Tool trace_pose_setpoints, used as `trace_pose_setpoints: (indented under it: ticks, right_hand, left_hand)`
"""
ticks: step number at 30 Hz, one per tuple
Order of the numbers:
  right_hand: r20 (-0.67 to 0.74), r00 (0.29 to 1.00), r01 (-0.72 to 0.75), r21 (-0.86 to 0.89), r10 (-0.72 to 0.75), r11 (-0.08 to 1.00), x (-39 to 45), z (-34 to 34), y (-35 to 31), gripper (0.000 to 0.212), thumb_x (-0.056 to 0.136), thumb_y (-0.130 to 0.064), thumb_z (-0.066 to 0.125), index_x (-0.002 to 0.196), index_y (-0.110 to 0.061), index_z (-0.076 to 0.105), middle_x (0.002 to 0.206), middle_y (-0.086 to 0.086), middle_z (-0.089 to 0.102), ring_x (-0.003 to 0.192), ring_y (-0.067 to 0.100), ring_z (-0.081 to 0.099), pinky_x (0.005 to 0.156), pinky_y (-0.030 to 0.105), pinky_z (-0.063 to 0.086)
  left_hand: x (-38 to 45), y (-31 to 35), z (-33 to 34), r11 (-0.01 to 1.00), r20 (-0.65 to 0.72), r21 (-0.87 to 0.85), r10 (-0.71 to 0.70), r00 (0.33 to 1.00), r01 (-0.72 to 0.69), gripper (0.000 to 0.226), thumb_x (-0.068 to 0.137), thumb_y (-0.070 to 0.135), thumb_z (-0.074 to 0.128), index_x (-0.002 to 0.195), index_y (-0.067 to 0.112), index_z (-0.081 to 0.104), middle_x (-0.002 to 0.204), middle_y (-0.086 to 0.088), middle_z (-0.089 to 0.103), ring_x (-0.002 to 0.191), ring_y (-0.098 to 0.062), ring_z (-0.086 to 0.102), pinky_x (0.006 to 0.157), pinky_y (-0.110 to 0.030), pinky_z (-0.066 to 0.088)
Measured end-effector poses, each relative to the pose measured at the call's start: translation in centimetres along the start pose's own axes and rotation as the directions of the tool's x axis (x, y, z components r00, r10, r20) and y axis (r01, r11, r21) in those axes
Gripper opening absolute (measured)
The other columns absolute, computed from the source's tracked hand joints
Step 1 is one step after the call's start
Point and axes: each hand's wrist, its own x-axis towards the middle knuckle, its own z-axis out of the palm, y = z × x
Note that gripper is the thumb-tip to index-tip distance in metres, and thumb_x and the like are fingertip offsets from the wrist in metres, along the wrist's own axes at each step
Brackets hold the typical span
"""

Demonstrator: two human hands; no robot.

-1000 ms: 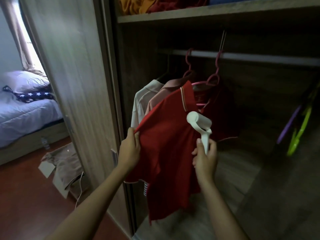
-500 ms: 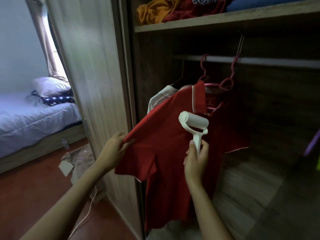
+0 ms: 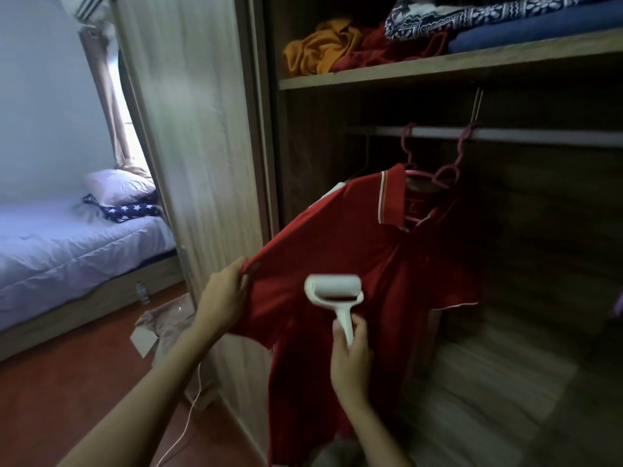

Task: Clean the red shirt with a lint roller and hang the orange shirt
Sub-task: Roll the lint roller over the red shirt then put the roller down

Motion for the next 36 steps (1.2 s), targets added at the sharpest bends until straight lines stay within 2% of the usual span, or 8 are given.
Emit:
trace_pose_setpoints:
  ticks: [7, 13, 17, 20, 23, 26, 30, 36]
  right_hand:
    - [-0.132, 0.984, 0.138, 0.158, -0.117, 0.978, 5.5, 0.8, -7.7, 0.016, 0.100, -0.030, 0.048, 0.112, -0.020, 0.051, 0.077, 0.009, 0.062, 0.061, 0.019, 0.060, 0.055, 0.032, 0.048]
    - [0.030, 1.000, 0.001, 0.040, -0.002, 0.999, 1.7, 0.5, -0.1, 0.012, 0.100, -0.030, 0.049, 0.110, -0.026, 0.054, 0.065, -0.006, 0.054, 0.049, 0.001, 0.048, 0.049, 0.021, 0.038]
    - [-0.089, 0.995, 0.040, 0.067, -0.034, 0.997, 3.6, -0.1, -1.1, 0.013, 0.099, -0.030, 0.052, 0.110, -0.024, 0.054, 0.071, -0.006, 0.059, 0.055, 0.005, 0.054, 0.055, 0.027, 0.042]
    - [-0.142, 0.990, 0.031, 0.185, -0.005, 0.982, 5.5, -0.2, -1.1, 0.030, 0.100, -0.033, 0.048, 0.127, -0.019, 0.050, 0.073, -0.004, 0.058, 0.055, 0.011, 0.054, 0.051, 0.026, 0.048]
    - [-0.107, 0.994, 0.023, 0.110, -0.011, 0.994, 4.4, 0.1, 3.4, 0.037, 0.101, -0.032, 0.048, 0.136, -0.020, 0.047, 0.077, -0.006, 0.060, 0.062, 0.003, 0.058, 0.059, 0.021, 0.051]
    - [0.002, 0.996, -0.087, -0.043, 0.087, 0.995, 0.9, 1.0, 10.8, 0.035, 0.100, -0.033, 0.050, 0.133, -0.022, 0.050, 0.087, -0.003, 0.066, 0.075, 0.008, 0.064, 0.073, 0.035, 0.055]
    - [0.173, 0.958, -0.191, -0.209, 0.228, 0.959, -3.8, 1.4, 17.6, 0.042, 0.096, -0.049, 0.044, 0.130, -0.026, 0.052, 0.098, -0.002, 0.068, 0.088, 0.023, 0.068, 0.081, 0.047, 0.054]
    - [0.057, 0.989, -0.126, -0.116, 0.133, 0.985, -1.2, 2.9, 15.3, 0.042, 0.095, -0.054, 0.039, 0.128, -0.029, 0.048, 0.101, 0.004, 0.068, 0.089, 0.018, 0.066, 0.079, 0.038, 0.054]
  left_hand:
    - [0.1, -0.4, 0.8, 1.000, 0.054, -0.016, -0.004, 0.999, 0.005, 0.023, 0.097, 0.021, 0.047, 0.109, 0.009, 0.063, 0.104, -0.018, 0.070, 0.098, -0.040, 0.064, 0.077, -0.042, 0.047]
    - [-0.3, -0.4, 1.9, 0.999, 0.038, -0.036, -0.030, 0.999, 0.031, 0.021, 0.098, 0.016, 0.047, 0.104, 0.004, 0.062, 0.101, -0.022, 0.070, 0.096, -0.042, 0.064, 0.073, -0.038, 0.042]
    - [-0.3, -0.3, 2.3, 0.999, 0.056, -0.027, -0.035, 0.998, 0.037, 0.022, 0.098, 0.017, 0.046, 0.103, 0.002, 0.061, 0.101, -0.026, 0.068, 0.096, -0.045, 0.062, 0.073, -0.041, 0.042]
    - [0.0, -0.4, 2.4, 1.000, 0.077, -0.003, -0.030, 0.997, 0.030, 0.027, 0.100, 0.022, 0.044, 0.102, 0.002, 0.061, 0.101, -0.026, 0.068, 0.097, -0.045, 0.061, 0.072, -0.040, 0.041]
    - [-0.1, -0.5, 2.6, 1.000, 0.083, 0.008, -0.025, 0.996, 0.025, 0.028, 0.100, 0.022, 0.043, 0.104, 0.001, 0.062, 0.104, -0.027, 0.067, 0.100, -0.046, 0.060, 0.073, -0.039, 0.039]
    - [-0.7, -0.2, 3.0, 1.000, 0.071, 0.005, -0.028, 0.997, 0.027, 0.026, 0.099, 0.017, 0.044, 0.106, 0.000, 0.062, 0.105, -0.027, 0.067, 0.101, -0.045, 0.060, 0.071, -0.036, 0.036]
    - [-1.1, -0.4, 3.3, 0.999, 0.086, 0.015, -0.043, 0.995, 0.042, 0.023, 0.099, 0.016, 0.044, 0.100, -0.001, 0.060, 0.100, -0.028, 0.067, 0.096, -0.044, 0.061, 0.066, -0.028, 0.025]
    - [-0.4, -0.1, 3.0, 0.999, 0.075, -0.014, -0.030, 0.997, 0.031, 0.022, 0.100, 0.017, 0.044, 0.078, 0.011, 0.046, 0.069, -0.008, 0.052, 0.065, -0.027, 0.048, 0.060, -0.026, 0.019]
